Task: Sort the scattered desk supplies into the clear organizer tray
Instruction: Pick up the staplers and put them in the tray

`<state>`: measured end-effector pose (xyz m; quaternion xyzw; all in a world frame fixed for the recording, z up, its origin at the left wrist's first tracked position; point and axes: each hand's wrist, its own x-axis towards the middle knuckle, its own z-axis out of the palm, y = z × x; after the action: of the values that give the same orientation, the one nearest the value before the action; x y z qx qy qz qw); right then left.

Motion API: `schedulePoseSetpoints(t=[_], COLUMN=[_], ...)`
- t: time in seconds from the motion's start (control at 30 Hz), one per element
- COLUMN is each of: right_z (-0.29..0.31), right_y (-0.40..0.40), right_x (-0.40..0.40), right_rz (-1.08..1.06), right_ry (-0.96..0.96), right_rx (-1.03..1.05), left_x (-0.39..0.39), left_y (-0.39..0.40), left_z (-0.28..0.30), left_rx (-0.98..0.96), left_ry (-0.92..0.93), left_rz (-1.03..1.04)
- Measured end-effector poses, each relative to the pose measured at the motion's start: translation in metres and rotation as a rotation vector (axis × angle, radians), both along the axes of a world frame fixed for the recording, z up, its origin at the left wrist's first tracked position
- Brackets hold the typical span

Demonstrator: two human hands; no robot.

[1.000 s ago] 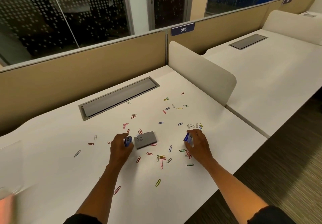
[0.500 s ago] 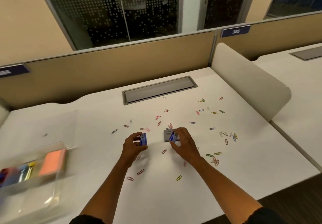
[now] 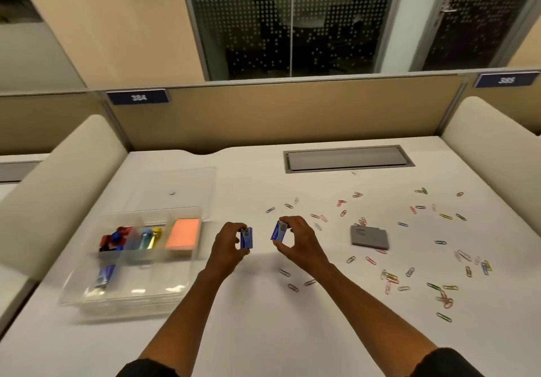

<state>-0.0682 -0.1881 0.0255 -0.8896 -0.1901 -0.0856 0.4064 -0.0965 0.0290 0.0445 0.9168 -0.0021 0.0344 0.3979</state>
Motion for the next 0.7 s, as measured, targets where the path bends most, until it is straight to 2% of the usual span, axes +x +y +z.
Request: schedulePoseSetpoints(t=[0.13, 0.43, 0.7], right_z=[0.009, 0.015, 0.011], right_y=[0.073, 0.236, 0.340], right_x=[-0.007, -0.023, -0.041], right_rz=[0.076, 0.231, 0.345], right_ry=[-0.028, -0.047, -0.052], right_rx=[0.016, 0.029, -0.083], left_x=[-0.014, -0.058, -0.095], left_y=[0.078, 0.249, 0.334], left_z=[0.009, 0.024, 0.007], left_rx=[0.125, 0.211, 0.318], left_ry=[-0.060, -0.132, -0.049], left_rz=[0.018, 0.194, 0.265])
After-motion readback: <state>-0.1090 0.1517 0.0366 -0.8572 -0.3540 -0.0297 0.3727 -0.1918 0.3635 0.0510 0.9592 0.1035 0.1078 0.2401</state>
